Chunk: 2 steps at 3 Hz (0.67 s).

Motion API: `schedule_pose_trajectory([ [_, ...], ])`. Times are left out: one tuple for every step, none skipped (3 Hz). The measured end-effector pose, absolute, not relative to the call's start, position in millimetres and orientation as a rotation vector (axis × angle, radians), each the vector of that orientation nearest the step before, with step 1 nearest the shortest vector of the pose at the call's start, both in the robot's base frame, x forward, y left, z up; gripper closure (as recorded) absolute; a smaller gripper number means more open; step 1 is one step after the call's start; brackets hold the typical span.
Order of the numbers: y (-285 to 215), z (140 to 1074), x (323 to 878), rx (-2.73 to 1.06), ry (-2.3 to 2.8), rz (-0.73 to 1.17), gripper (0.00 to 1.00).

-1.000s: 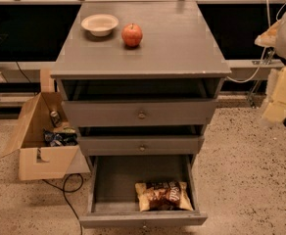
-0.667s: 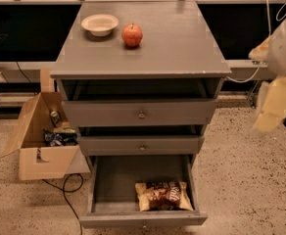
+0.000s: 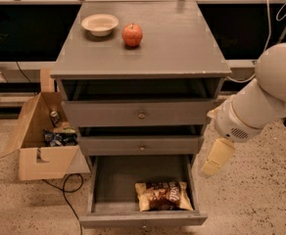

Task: Pick brown chip bag from bottom drawer and place on counter

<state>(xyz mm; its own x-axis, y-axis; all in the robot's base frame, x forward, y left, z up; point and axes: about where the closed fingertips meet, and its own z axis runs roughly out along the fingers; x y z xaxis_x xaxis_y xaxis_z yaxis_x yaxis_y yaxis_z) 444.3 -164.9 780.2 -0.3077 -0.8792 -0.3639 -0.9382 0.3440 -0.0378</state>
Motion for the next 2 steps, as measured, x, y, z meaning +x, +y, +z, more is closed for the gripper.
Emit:
schedule_pose_trajectory([
  [-165,780,444,-1.614,2.292,0.259,0.0],
  [-173,748,450,-1.604,2.279,0.264,0.0],
])
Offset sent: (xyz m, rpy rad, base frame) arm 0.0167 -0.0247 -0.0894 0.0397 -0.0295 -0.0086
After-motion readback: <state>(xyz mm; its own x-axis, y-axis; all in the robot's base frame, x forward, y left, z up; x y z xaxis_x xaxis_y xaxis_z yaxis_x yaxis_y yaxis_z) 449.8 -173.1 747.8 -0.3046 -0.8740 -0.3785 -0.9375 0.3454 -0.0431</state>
